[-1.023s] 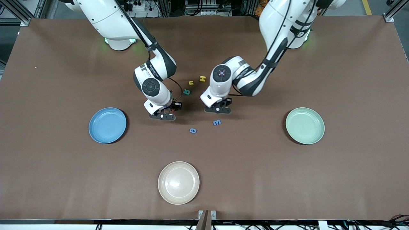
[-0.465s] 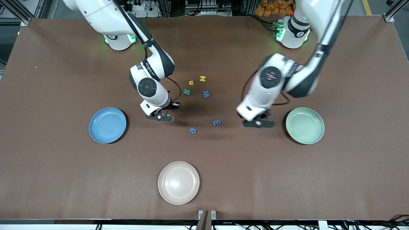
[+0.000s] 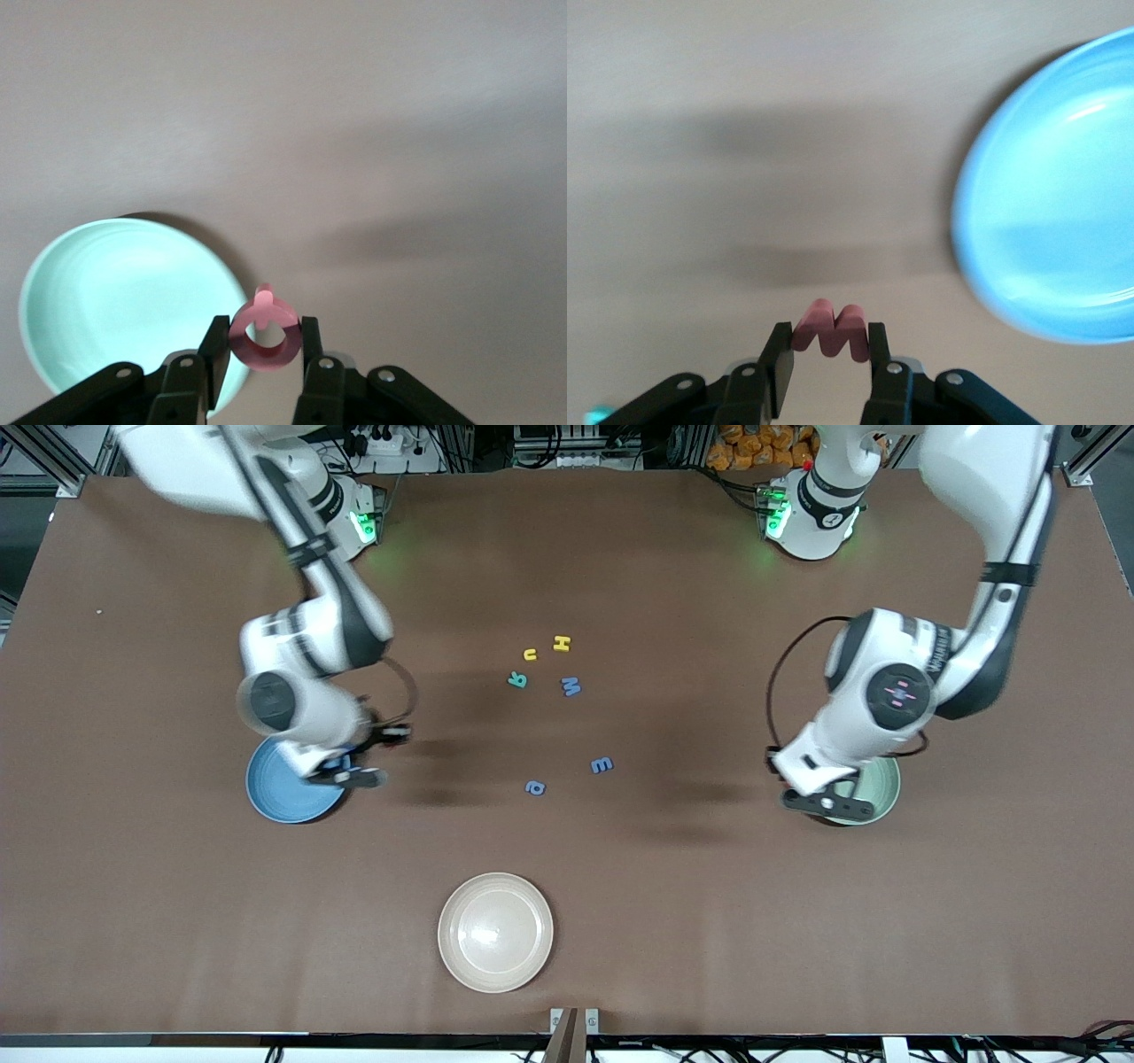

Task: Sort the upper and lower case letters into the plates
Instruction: 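Drop pink m on the blue plate while the left gripper drops o on green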

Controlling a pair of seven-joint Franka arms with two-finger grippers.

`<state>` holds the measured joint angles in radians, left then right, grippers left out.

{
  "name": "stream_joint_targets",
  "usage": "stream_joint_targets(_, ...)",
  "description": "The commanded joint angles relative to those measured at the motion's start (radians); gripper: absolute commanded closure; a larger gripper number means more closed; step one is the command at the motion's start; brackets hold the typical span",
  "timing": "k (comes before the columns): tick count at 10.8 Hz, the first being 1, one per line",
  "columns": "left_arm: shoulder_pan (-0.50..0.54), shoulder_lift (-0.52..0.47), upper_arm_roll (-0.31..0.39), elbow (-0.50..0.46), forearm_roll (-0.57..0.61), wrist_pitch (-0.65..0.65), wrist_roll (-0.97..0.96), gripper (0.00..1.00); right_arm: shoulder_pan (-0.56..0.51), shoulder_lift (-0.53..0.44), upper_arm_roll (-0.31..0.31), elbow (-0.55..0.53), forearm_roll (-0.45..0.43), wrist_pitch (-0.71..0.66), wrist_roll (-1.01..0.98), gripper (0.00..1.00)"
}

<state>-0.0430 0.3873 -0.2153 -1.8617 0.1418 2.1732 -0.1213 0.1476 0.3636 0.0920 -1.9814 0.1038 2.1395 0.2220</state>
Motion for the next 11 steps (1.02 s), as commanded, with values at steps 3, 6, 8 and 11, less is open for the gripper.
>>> stream_joint_targets(3, 0.025, 0.048, 0.100, -0.024, 0.025, -0.004, 0.118, 1.00, -0.215, 0.056, 0.012, -0.016, -0.053, 0.085, -0.231, 1.00)
stream_joint_targets(6, 0.025, 0.077, 0.138, -0.033, 0.025, 0.005, 0.120, 0.32, -0.252, 0.089, 0.014, -0.019, -0.096, 0.122, -0.221, 1.00)
stream_joint_targets(8, 0.022, 0.073, 0.143, -0.031, 0.025, 0.007, 0.120, 0.00, -0.247, 0.098, 0.014, -0.016, -0.087, 0.119, -0.211, 0.36)
stream_joint_targets(11, -0.049, 0.050, 0.137, -0.014, 0.009, 0.000, 0.095, 0.00, -0.238, 0.087, 0.023, 0.021, -0.084, 0.088, -0.191, 0.00)
